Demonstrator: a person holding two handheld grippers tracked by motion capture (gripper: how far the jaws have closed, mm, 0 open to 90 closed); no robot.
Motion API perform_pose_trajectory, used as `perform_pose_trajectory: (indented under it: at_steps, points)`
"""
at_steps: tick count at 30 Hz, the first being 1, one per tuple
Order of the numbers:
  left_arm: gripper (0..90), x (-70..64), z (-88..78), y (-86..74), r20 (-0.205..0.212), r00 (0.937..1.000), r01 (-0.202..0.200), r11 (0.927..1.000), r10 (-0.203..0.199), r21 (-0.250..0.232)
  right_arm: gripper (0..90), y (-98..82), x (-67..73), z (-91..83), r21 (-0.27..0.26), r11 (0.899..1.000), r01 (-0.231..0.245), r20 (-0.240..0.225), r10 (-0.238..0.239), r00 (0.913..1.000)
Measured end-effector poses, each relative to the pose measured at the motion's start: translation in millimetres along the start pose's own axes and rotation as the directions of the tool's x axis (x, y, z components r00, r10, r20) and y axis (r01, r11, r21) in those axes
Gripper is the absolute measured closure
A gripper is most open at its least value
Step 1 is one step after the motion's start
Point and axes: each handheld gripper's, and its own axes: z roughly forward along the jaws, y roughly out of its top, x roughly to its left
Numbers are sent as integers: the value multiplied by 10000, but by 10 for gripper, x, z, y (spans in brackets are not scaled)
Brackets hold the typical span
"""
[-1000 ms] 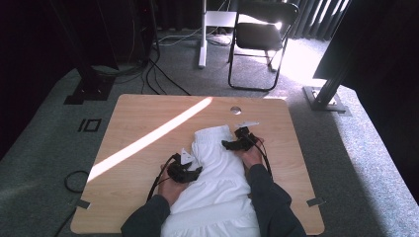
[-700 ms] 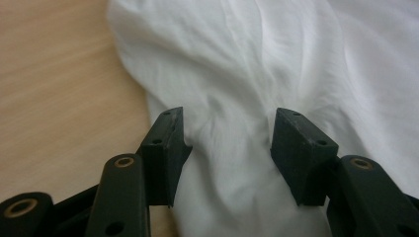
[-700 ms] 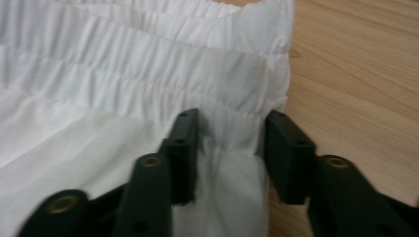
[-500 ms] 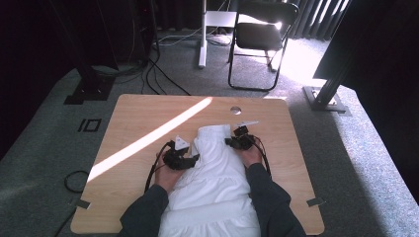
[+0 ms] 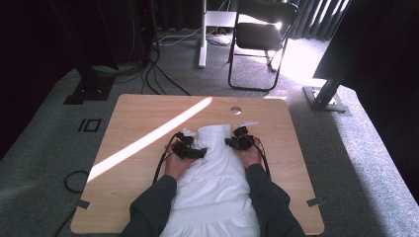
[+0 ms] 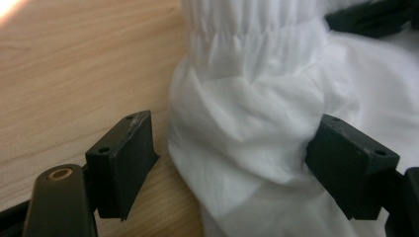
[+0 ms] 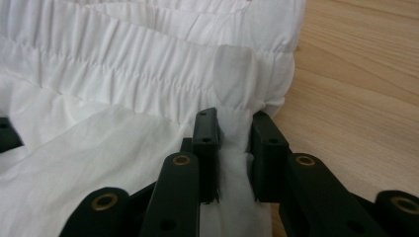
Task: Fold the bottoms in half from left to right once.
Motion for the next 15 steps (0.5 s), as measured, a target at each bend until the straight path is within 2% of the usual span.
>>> perform_pose_trajectory:
  at_steps: [1,3,6,9,11,15]
  points:
    - [241,-1,2,6,-159,9996,-233,9997,233,42,755,0,3,0,3,10000,-5,20,5,10000]
    - [352,9,-1,15,-386,9980,-506,9987,509,89,753,-5,11,0,-33,10000,-33,70,33,10000]
    - [536,37,3,54,-226,9981,-576,9982,579,156,753,-14,18,1,-101,9999,-45,99,46,9999]
    - [647,43,27,93,-69,9986,-520,9984,522,206,754,-18,21,3,-141,9999,-54,93,55,9999]
    - [708,58,36,102,44,9990,-446,9988,445,193,754,-20,15,3,-154,9999,-73,55,74,10000]
    - [734,70,38,100,156,9990,-418,9990,415,159,754,-34,15,3,-256,9996,-109,34,110,9999]
